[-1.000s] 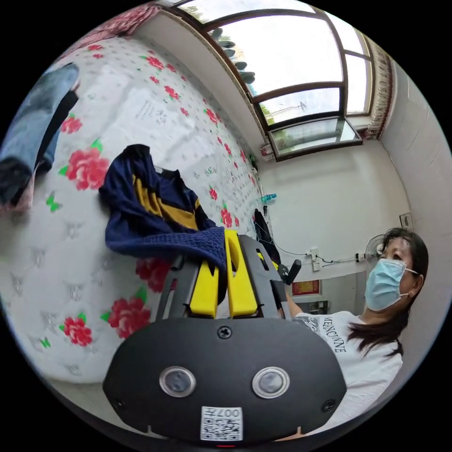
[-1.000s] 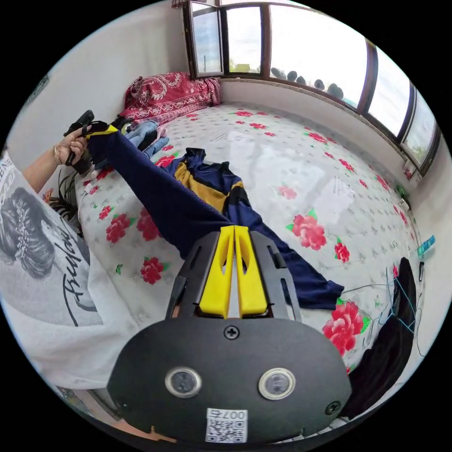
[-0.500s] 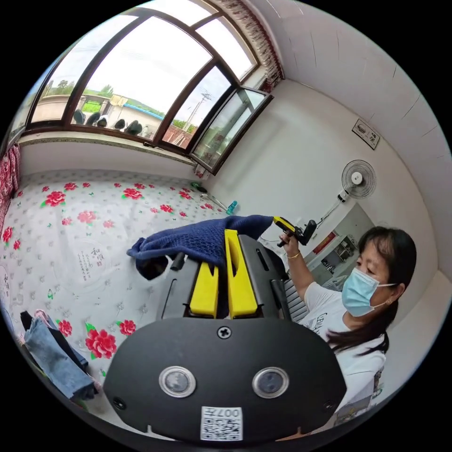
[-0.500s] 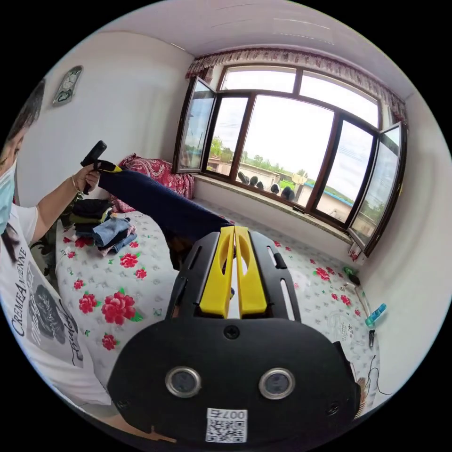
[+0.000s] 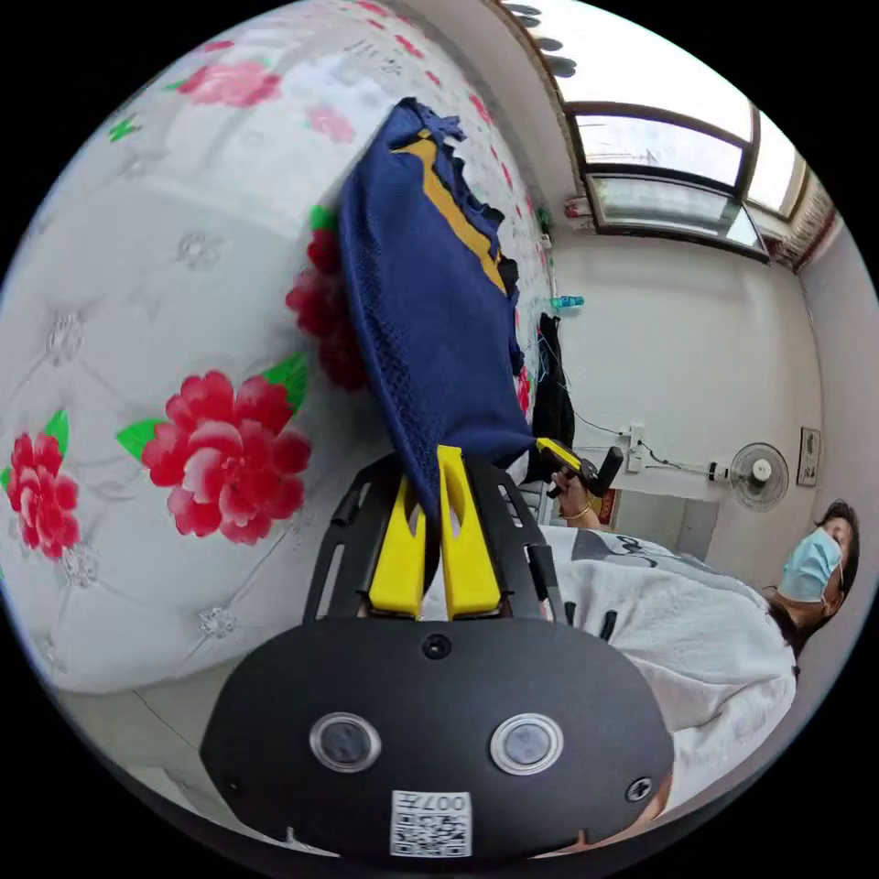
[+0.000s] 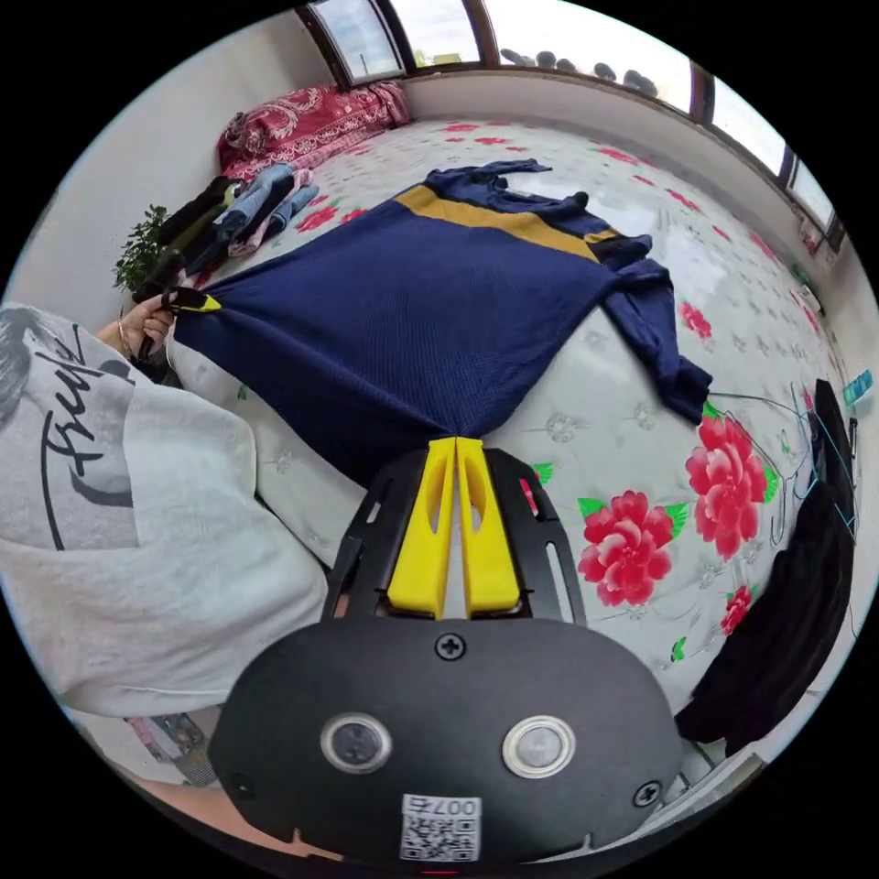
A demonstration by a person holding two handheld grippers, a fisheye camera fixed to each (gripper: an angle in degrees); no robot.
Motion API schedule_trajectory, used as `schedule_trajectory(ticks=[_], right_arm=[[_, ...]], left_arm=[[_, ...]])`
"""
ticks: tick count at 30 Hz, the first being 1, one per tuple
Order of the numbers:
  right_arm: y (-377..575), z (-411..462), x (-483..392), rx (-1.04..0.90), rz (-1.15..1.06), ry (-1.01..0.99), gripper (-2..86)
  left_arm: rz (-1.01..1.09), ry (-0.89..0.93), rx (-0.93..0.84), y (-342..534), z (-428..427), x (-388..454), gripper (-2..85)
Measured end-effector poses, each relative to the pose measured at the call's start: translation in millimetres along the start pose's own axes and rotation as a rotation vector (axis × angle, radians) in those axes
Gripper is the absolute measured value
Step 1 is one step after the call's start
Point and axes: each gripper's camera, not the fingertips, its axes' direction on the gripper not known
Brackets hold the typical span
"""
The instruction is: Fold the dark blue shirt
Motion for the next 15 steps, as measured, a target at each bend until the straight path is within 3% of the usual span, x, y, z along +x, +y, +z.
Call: schedule_trajectory(ticks=[7,15], right_arm=[[26.2,33.5,-12.2,-0.094,-0.04,0.025,0.3],[65.1,26.8,23.4,0.096,0.152,-0.172,5.8]], left_arm=[[0.113,-0.18,-0.107,27.1,22.2,-9.9,-0.1],[0.137,-0.23,-0.094,37.6,3.1,-29.4,4.6]])
